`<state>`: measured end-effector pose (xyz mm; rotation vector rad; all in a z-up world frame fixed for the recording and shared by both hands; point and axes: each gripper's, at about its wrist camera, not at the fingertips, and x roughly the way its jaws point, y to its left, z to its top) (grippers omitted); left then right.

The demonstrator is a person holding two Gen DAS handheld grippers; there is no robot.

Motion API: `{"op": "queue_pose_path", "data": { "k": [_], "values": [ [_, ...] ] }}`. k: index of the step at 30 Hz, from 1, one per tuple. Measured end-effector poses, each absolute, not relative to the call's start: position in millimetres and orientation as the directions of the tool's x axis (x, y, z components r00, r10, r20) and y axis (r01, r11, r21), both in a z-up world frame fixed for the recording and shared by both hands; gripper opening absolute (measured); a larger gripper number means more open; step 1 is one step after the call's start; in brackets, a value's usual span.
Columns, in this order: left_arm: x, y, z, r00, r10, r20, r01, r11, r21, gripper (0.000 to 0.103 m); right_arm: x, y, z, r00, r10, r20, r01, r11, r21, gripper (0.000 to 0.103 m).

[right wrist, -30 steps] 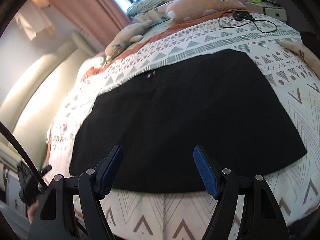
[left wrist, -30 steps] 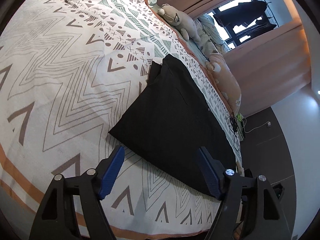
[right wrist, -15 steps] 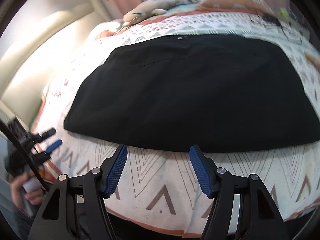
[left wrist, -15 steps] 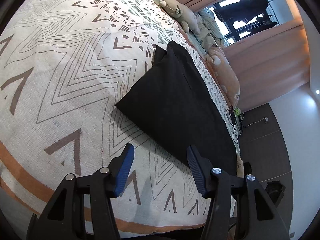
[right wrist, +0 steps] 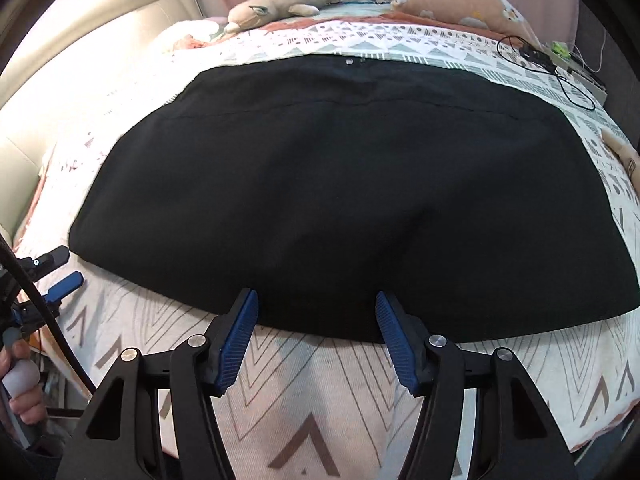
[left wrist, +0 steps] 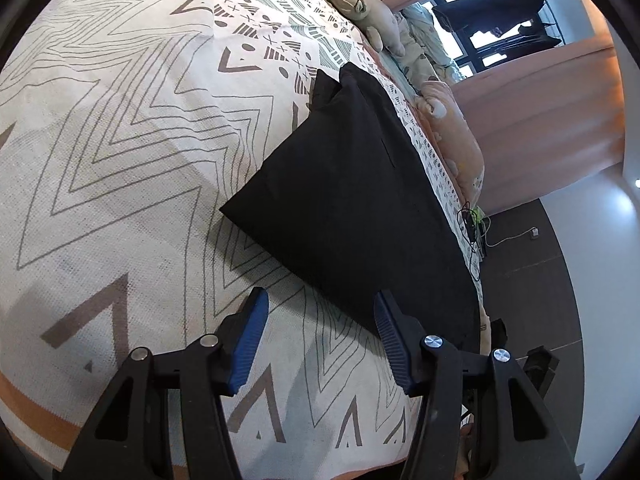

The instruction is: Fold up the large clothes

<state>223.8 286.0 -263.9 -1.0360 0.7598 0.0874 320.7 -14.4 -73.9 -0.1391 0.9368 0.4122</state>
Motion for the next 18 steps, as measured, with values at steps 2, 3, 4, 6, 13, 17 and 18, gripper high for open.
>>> {"op": "queue_pose_path", "data": {
  "k": [2, 3, 4, 6, 13, 17, 18],
  "values": [
    [227, 285, -266, 0.745, -0.276, -0.607, -0.407, 0.533, -0.742, 0.055, 323, -7, -77, 0.523, 0.26, -0.812, -0.405, 0.914, 0.032, 0.059],
    [228, 285, -266, 0.746, -0.276, -0.606, -0.406, 0.533, -0.742, 0.051, 325, -5, -80, 0.523, 0.251, -0.815, -0.406, 0.914, 0.02, 0.059],
    [230, 285, -267, 0.745, -0.277, -0.607, -0.407, 0.532, -0.742, 0.05, 327, -3, -81, 0.52, 0.245, -0.818, -0.405, 0.914, 0.016, 0.059],
    [233, 286, -266, 0.749, -0.277, -0.602, -0.405, 0.528, -0.747, 0.05, 335, -1, -82, 0.514, 0.24, -0.823, -0.403, 0.915, 0.015, 0.059],
    [230, 286, -262, 0.757, -0.271, -0.595, -0.406, 0.519, -0.752, 0.05, 375, 6, -81, 0.481, 0.252, -0.84, -0.381, 0.923, 0.058, 0.059],
    [219, 287, -253, 0.763, -0.232, -0.603, -0.428, 0.518, -0.741, 0.05, 404, 19, -79, 0.467, 0.256, -0.846, -0.371, 0.926, 0.075, 0.059],
    [216, 288, -251, 0.768, -0.225, -0.6, -0.429, 0.515, -0.742, 0.05, 413, 23, -80, 0.463, 0.257, -0.848, -0.367, 0.927, 0.08, 0.059]
  ]
}}
